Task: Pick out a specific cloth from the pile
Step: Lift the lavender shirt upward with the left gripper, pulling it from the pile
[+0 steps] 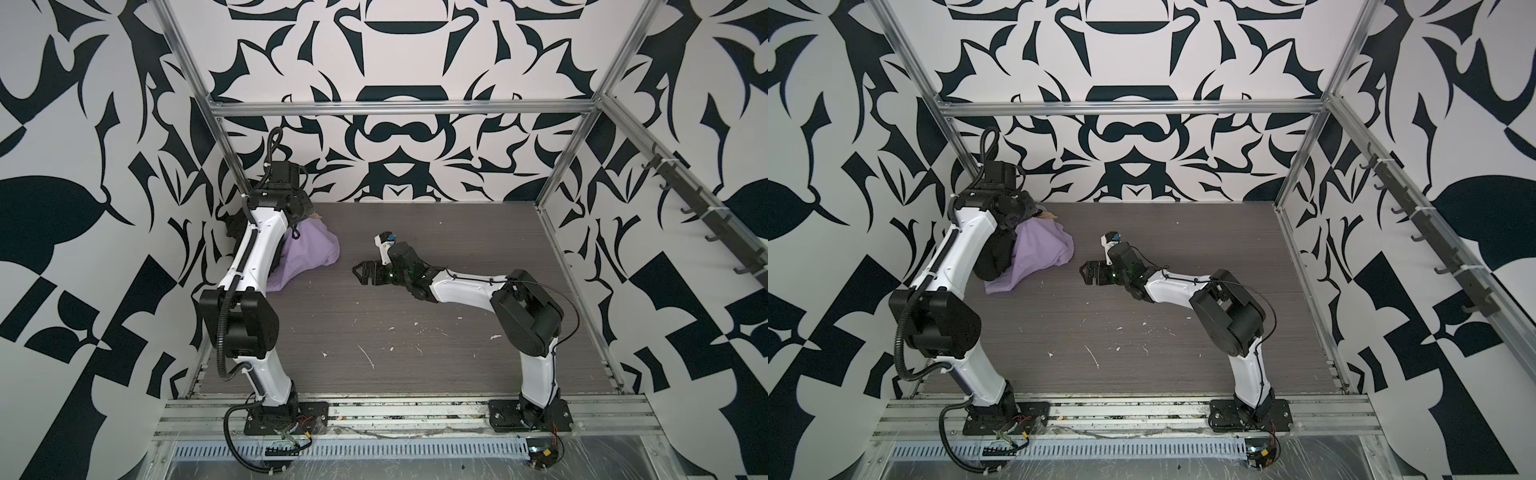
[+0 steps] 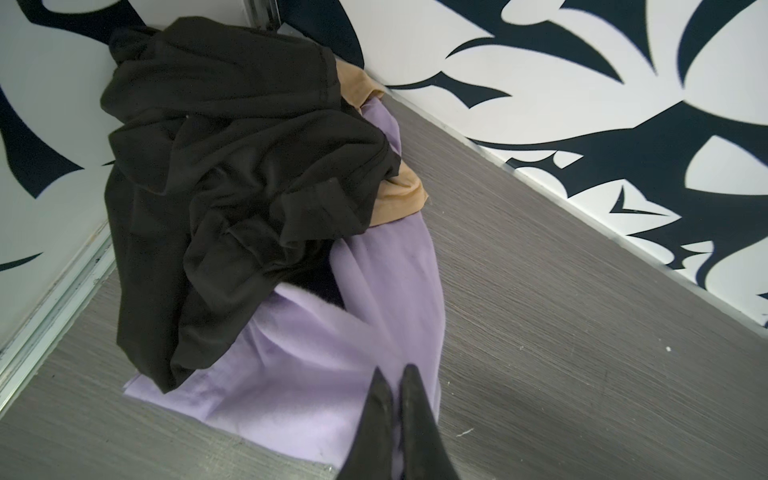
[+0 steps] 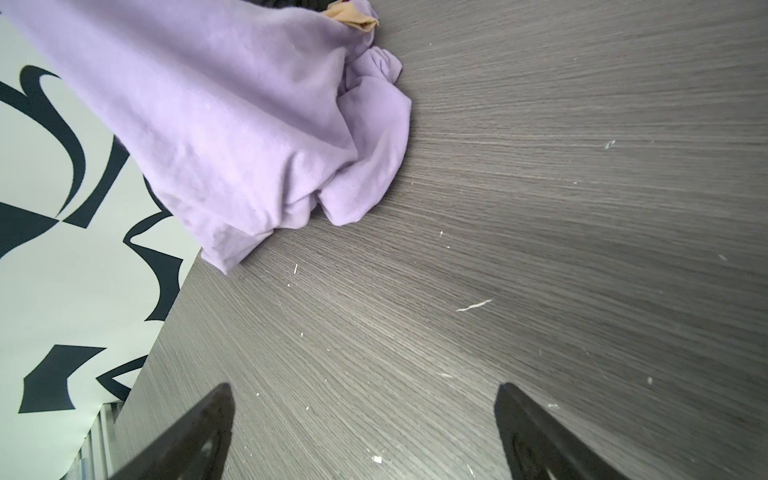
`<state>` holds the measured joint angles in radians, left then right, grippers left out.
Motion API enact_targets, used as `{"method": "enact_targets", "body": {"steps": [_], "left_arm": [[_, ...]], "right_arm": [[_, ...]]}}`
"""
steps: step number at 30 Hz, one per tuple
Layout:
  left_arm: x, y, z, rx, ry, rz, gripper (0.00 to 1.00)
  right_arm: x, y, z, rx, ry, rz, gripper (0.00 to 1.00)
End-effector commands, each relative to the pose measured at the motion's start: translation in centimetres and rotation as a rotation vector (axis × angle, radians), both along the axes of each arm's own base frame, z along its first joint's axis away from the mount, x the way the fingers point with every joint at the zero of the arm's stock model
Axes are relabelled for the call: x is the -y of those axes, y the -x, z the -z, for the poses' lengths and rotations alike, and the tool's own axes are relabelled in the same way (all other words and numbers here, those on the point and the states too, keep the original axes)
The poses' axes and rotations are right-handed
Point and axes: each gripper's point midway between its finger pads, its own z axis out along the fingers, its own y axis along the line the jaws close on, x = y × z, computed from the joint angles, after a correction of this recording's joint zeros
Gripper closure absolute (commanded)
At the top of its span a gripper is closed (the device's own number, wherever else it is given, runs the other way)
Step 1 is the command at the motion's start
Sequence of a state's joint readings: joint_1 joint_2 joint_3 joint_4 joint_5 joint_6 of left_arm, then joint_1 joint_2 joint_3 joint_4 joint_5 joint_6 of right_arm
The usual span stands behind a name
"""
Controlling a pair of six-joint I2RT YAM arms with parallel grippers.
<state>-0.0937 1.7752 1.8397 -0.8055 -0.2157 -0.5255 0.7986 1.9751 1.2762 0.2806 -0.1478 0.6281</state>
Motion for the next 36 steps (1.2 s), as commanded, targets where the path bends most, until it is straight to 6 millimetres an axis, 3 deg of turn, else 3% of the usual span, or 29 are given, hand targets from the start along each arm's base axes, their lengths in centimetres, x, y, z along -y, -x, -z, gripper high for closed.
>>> {"method": "enact_targets", "body": {"steps": [1,36], "left_arm": [[0.1,0.6,-4.1,0.090,0.024,0.016,0.99],[0.8,1.7,-10.3,0.246,0.090,0.057,0.99]], "right_arm": [[-0.3,-0.3,-4.2,0.078,-0.049,0.005,0.00],[-0.1,0.1,-4.9,0.089,-0.059,0.002,0.00]]}}
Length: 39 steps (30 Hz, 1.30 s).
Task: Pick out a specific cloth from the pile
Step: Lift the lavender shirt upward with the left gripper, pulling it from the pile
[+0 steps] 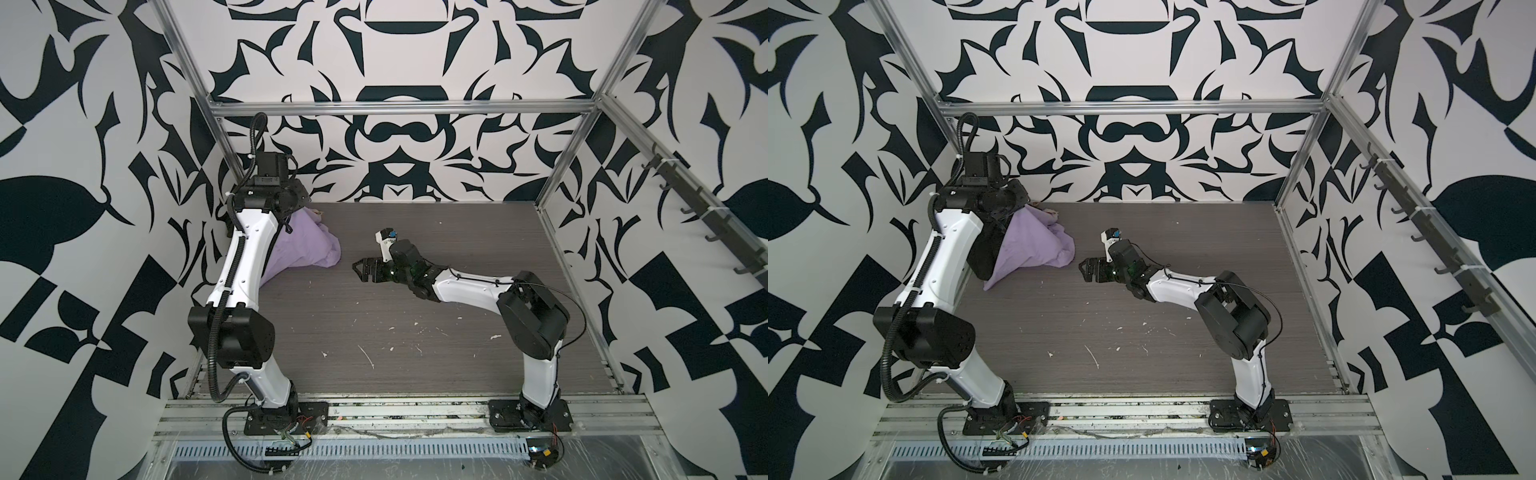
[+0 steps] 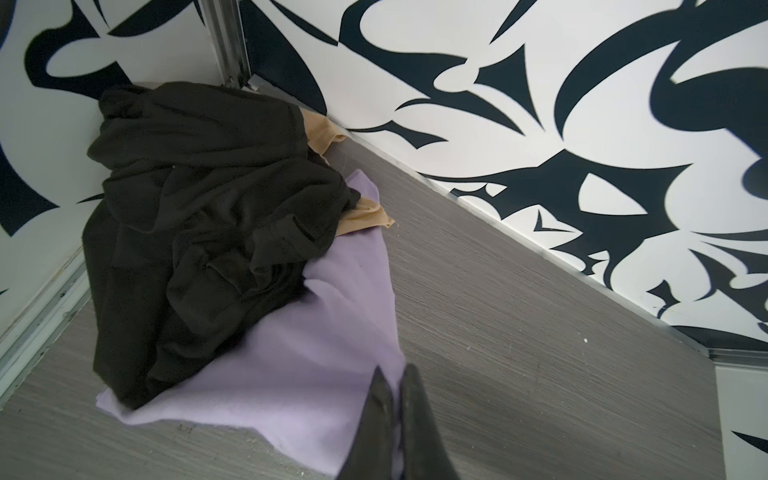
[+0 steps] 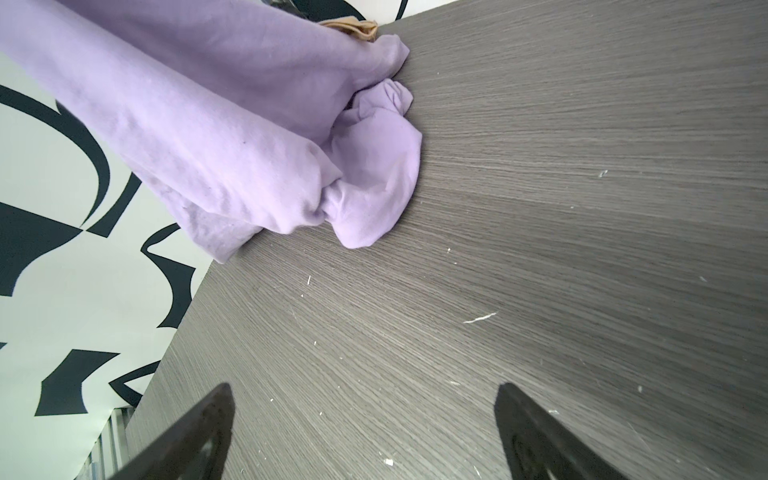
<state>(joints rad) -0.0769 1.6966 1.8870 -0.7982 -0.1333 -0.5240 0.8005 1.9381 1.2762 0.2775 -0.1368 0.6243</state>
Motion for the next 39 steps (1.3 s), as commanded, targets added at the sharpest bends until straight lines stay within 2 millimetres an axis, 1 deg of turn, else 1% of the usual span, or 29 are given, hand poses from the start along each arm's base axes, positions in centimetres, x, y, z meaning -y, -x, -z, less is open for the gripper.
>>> {"method": "enact_targets", "body": {"steps": [1,10,18,23,29,35,39], "left_arm": [[0.3,0.9,-5.0,0.125,0.027,0.012,0.99],[1.0,1.3,-7.0,0.177,0.072,0.036,0.99],[1.6,2.1,-8.8,0.224,0.110,0.060,0.99],[2.1,2.6,-10.4,0.268,0.140,0.081,0.98],[2.2,3.2,-12.6,0.328,0.155,0.088,0.98],[2.5,3.8,-13.9,0.362,0.179,0.101,0.98],[3.2,4.2,-14.7,0.376,0.225,0.128,0.98]], "right_arm": [[-0.1,0.1,-3.1,0.062,-0.040,-0.001,0.00],[-0.2,0.1,-3.4,0.067,-0.048,-0.003,0.00],[0.0,0.2,-3.8,0.074,-0.053,0.001,0.00],[0.0,0.3,-4.1,0.079,-0.057,0.000,0.01],[0.1,0.3,-4.6,0.089,-0.059,0.001,0.00],[0.1,0.5,-4.9,0.096,-0.061,0.001,0.00],[0.1,0.5,-5.5,0.109,-0.065,0.001,0.01]]}}
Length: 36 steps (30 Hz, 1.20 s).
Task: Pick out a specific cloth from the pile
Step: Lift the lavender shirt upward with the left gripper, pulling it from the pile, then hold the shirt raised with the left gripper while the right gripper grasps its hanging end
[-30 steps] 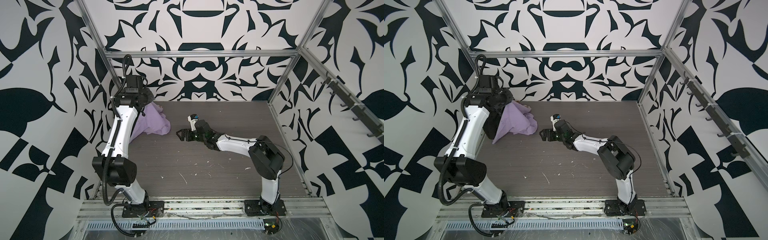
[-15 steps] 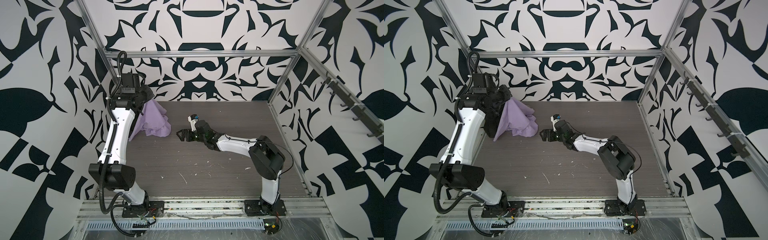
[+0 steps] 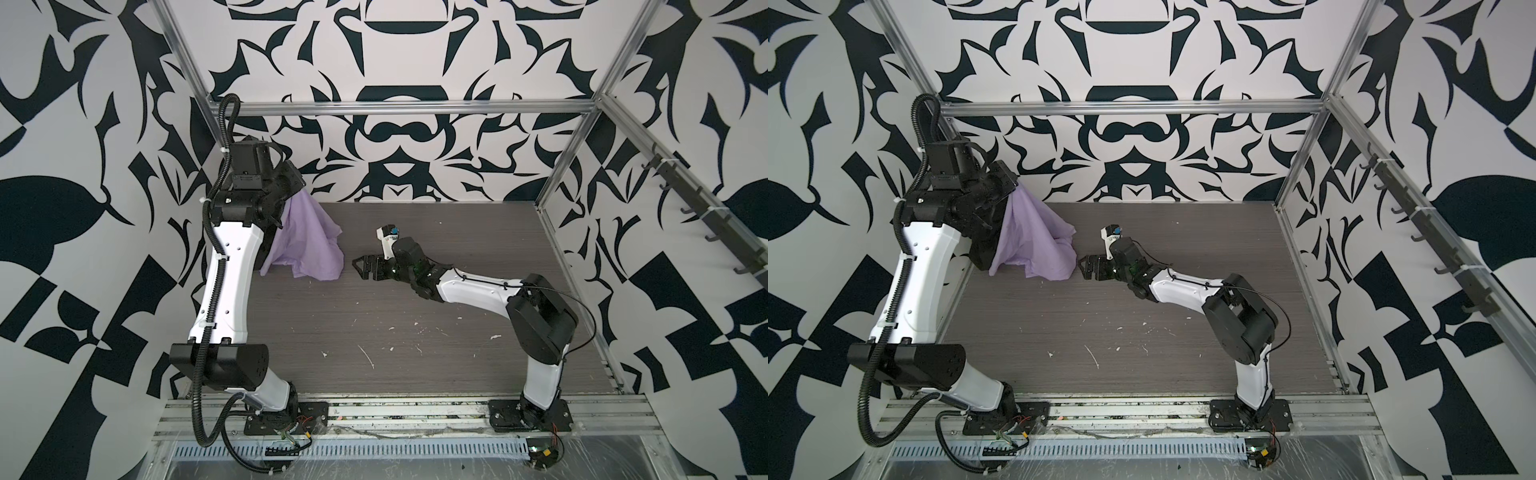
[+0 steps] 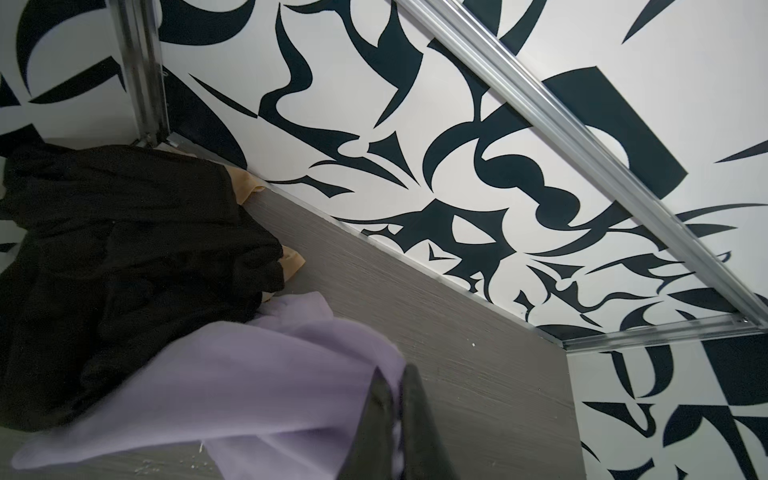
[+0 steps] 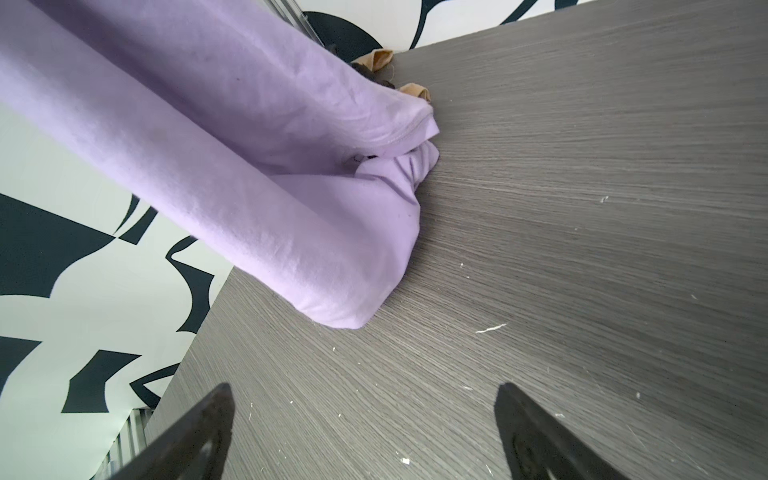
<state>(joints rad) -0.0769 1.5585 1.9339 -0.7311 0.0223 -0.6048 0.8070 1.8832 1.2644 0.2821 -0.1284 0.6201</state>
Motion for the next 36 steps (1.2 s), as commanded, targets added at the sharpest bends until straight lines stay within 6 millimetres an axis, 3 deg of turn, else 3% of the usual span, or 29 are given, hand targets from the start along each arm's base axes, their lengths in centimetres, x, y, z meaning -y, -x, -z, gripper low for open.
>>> {"method": "enact_targets", "body": {"steps": [1,18,27,36], "left_arm": [[0.9,1.4,-5.5,0.145,0.069,0.043,0.98],[1.8,3.5,-11.4,0.272,0.217,0.070,0.98],[3.3,5.1,-13.8,0.306,0.356,0.144,0.98],[2.9,7.3,-17.5,0.414,0.404,0.137,0.98]], "right_arm": [[-0.1,0.2,-3.2,0.074,-0.038,0.000,0.01],[0.7,0.4,-5.6,0.131,-0.035,0.009,0.01],[3.4,1.0,-8.1,0.250,-0.003,0.058,0.00],[5.4,2.0,-9.8,0.338,0.010,0.074,0.01]]}}
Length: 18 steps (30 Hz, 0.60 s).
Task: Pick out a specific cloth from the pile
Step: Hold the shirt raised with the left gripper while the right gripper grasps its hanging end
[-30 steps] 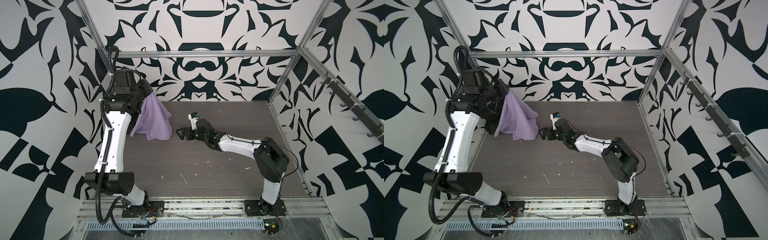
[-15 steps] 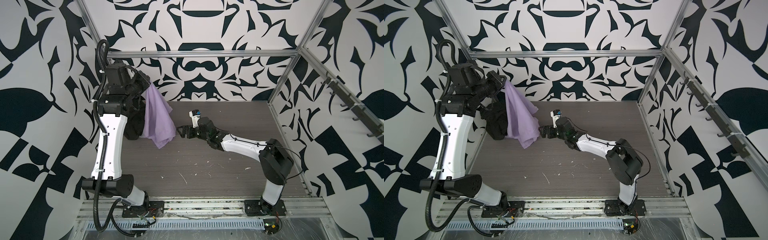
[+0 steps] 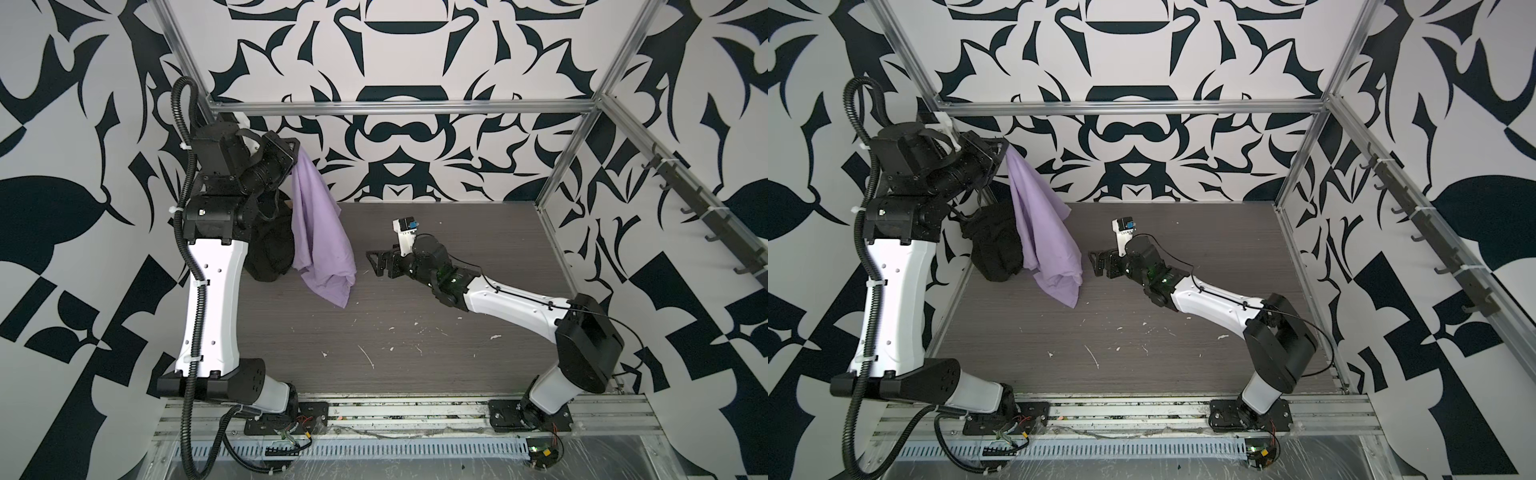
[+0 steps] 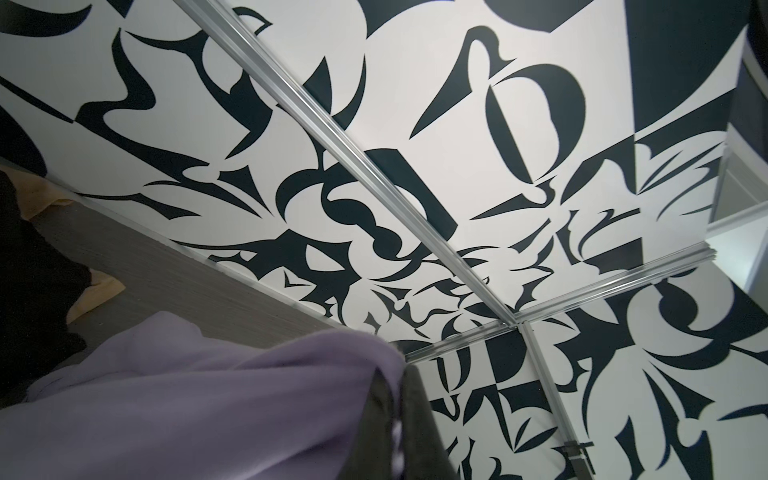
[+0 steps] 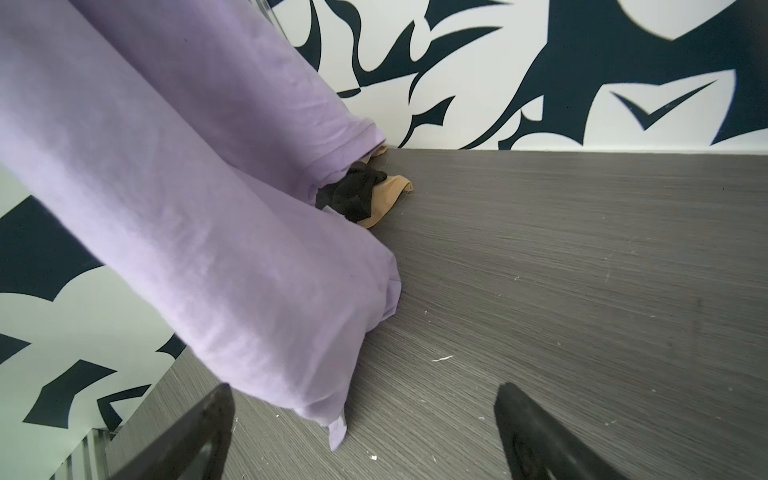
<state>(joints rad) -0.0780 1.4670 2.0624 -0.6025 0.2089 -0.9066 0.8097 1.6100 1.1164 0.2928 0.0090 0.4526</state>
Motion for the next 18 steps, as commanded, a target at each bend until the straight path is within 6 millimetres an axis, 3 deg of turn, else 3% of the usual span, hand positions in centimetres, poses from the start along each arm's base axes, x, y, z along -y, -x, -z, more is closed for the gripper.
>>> {"method": "enact_targets", "body": {"steps": [1,6,11,18], "left_arm": [[0.1,2.8,-5.5,0.160,0.065,0.019,0.98],[1.6,3.7,-6.5,0.167,0.124,0.115,0.96],[4.5,4.3,-6.6,0.141,0.214,0.318,0.95],[6.1,4.9,-3.9,0.053,0.258,0.423,0.96]], "right_arm": [[0.4,0.5,-2.6,0.101,-0.025,-0.004,0.00],[-0.5,3.6,-2.1,0.174,0.010,-0.196,0.00],[0.1,7.3,0.4,0.277,0.049,-0.360,0.00],[1.8,10.9,4.3,0.555,0.136,-0.489,0.01]]}}
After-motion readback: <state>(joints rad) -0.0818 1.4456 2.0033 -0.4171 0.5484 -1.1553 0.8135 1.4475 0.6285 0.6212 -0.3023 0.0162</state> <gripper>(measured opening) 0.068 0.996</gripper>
